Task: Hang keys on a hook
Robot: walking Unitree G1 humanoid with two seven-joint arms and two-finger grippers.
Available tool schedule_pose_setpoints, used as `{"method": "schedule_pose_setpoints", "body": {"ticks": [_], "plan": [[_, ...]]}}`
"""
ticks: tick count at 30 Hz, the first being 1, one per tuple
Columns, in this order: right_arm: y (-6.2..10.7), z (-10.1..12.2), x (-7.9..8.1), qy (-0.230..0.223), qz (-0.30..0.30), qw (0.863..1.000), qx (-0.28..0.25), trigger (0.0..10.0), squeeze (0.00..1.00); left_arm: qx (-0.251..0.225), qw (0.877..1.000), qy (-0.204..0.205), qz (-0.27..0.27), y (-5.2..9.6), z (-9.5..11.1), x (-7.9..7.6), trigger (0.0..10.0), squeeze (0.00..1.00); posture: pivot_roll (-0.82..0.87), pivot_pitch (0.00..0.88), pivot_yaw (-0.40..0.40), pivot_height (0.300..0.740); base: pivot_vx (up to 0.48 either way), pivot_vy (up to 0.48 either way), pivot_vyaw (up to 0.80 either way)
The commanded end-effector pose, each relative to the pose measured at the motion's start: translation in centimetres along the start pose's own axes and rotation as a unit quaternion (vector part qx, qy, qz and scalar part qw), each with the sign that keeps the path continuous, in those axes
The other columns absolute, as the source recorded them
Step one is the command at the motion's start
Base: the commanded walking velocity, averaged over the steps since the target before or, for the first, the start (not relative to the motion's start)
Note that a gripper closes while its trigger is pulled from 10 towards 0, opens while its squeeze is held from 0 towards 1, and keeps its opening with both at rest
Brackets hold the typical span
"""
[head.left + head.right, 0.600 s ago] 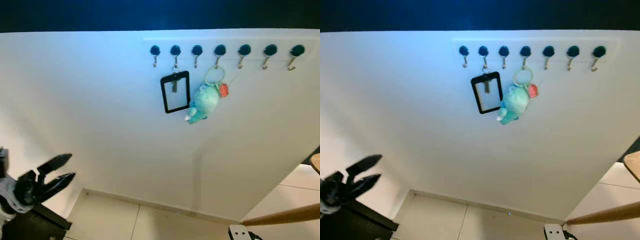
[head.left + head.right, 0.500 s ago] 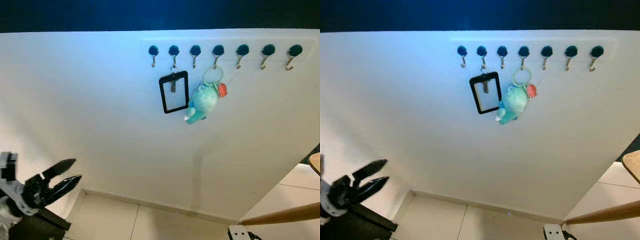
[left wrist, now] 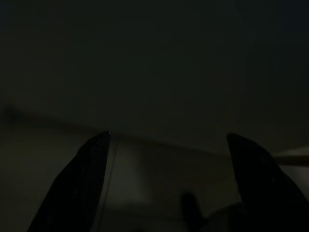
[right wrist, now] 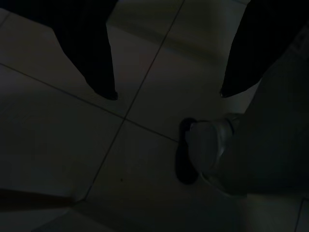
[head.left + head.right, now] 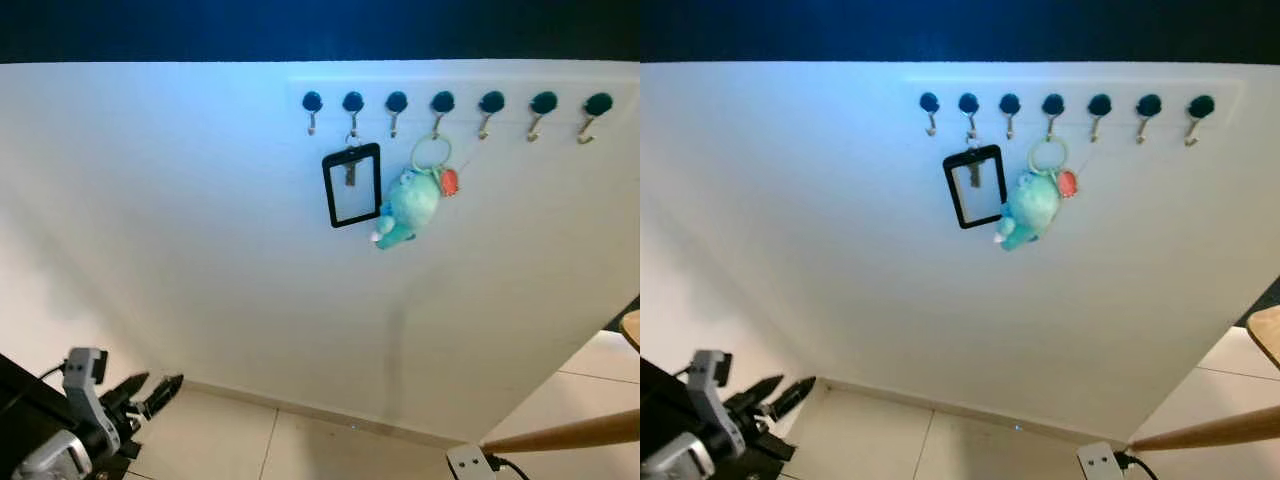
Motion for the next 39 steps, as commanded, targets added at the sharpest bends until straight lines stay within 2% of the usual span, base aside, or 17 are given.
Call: {"method": "schedule_pose_setpoints", "body": {"ticks": [1, 3, 4, 8, 9, 10, 11, 13, 16, 17, 19, 20, 21, 25, 26, 35, 39], "plan": [[0.0, -0.2, 0.3, 0.015, 0.005, 1.0, 0.005, 10.0, 0.0, 0.035, 0.998, 0.018, 0.047, -0.1, -2.2, 0.1, 10.0, 0.0, -0.09, 0.04, 0.055, 0.74, 0.0, 0.0, 0.0], [0.0, -0.2, 0.3, 0.019, 0.006, 1.0, 0.005, 10.0, 0.0, 0.043, 0.997, 0.022, 0.06, -0.2, -2.7, 0.0, 10.0, 0.0, -0.09, 0.036, 0.05, 0.74, 0.0, 0.0, 0.0], [0.0, -0.1, 0.3, 0.025, 0.006, 1.0, 0.007, 10.0, 0.0, 0.07, 0.994, 0.022, 0.081, -0.5, -4.0, -0.4, 10.0, 0.0, -0.09, 0.028, 0.043, 0.74, 0.0, 0.0, 0.0], [-0.1, -0.1, 0.3, 0.031, 0.005, 0.999, 0.008, 10.0, 0.0, 0.101, 0.99, 0.017, 0.1, -0.5, -5.2, -0.6, 10.0, 0.0, -0.09, 0.028, 0.04, 0.74, 0.0, 0.0, 0.0], [-0.1, 0.0, 0.3, 0.035, 0.005, 0.999, 0.008, 10.0, 0.0, 0.127, 0.985, 0.013, 0.115, -0.3, -6.1, -0.7, 10.0, 0.0, -0.09, 0.028, 0.04, 0.74, 0.0, 0.0, 0.0], [-0.1, 0.1, 0.4, 0.042, 0.006, 0.999, 0.007, 10.0, 0.0, 0.18, 0.975, 0.002, 0.133, 0.2, -8.0, -1.0, 10.0, 0.0, -0.08, 0.024, 0.039, 0.74, 0.0, 0.0, 0.0], [-0.1, 0.1, 0.4, 0.042, 0.006, 0.999, 0.007, 10.0, 0.0, 0.18, 0.975, 0.002, 0.133, 0.2, -8.0, -1.0, 10.0, 0.0, -0.08, 0.024, 0.039, 0.74, 0.0, 0.0, 0.0], [-0.1, 0.2, 0.5, 0.048, 0.007, 0.999, 0.006, 10.0, 0.0, 0.218, 0.966, -0.01, 0.142, 0.7, -9.2, -1.2, 10.0, 0.0, -0.08, 0.024, 0.039, 0.74, 0.0, 0.0, 0.0], [-0.3, 0.7, 1.1, 0.06, 0.015, 0.998, 0.004, 10.0, 0.0, 0.291, 0.941, -0.017, 0.175, 2.5, -12.4, -1.8, 10.0, 0.0, -0.08, 0.02, 0.054, 0.74, 0.0, 0.0, 0.0], [-0.3, 0.7, 1.1, 0.06, 0.015, 0.998, 0.004, 10.0, 0.0, 0.291, 0.941, -0.017, 0.175, 2.5, -12.4, -1.8, 10.0, 0.0, -0.08, 0.02, 0.054, 0.74, 0.0, 0.0, 0.0], [-0.3, 0.9, 1.5, 0.06, 0.019, 0.998, 0.003, 10.0, 0.0, 0.324, 0.928, -0.001, 0.182, 3.2, -14.1, -2.6, 10.0, 0.0, -0.08, 0.02, 0.058, 0.74, 0.0, 0.0, 0.0], [-0.3, 0.9, 1.5, 0.06, 0.019, 0.998, 0.003, 10.0, 0.0, 0.324, 0.928, -0.001, 0.182, 3.2, -14.1, -2.6, 10.0, 0.0, -0.08, 0.02, 0.058, 0.74, 0.0, 0.0, 0.0], [-0.4, 1.0, 1.8, 0.058, 0.024, 0.998, 0.003, 10.0, 0.0, 0.353, 0.921, -0.012, 0.167, 3.4, -15.1, -3.7, 10.0, 0.0, -0.08, 0.018, 0.06, 0.74, 0.0, 0.0, 0.0], [-0.4, 0.8, 2.1, 0.059, 0.03, 0.998, 0.007, 10.0, 0.0, 0.363, 0.919, -0.027, 0.151, 3.2, -15.4, -4.4, 10.0, 0.0, -0.08, 0.016, 0.059, 0.74, 0.0, 0.0, 0.0], [-0.3, 0.2, 2.3, 0.065, 0.034, 0.997, 0.019, 10.0, 0.0, 0.373, 0.915, -0.037, 0.15, 3.1, -15.6, -4.6, 10.0, 0.0, -0.07, 0.011, 0.061, 0.74, 0.0, 0.0, 0.0], [-0.2, -0.9, 2.6, 0.073, 0.04, 0.996, 0.038, 10.0, 0.0, 0.394, 0.906, -0.063, 0.139, 3.2, -15.8, -4.8, 10.0, 0.0, -0.07, 0.008, 0.067, 0.74, 0.0, 0.0, 0.0], [-0.2, -0.9, 2.7, 0.071, 0.04, 0.996, 0.038, 10.0, 0.0, 0.394, 0.906, -0.061, 0.142, 3.2, -15.9, -4.8, 10.0, 0.0, -0.07, 0.006, 0.067, 0.74, 0.0, 0.0, 0.0]]}}
Point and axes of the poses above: a point about 5 cm out from each wrist's last joint towards the gripper, its own y axis pointing back from the gripper into the wrist, its own z axis along the axis of the wrist's last joint, x = y × z, the point moved 4 cm from there along -y, pointing out of the wrist towards the gripper, and after that the axes turned 12 degrees about -y, right-handed, at the moved point
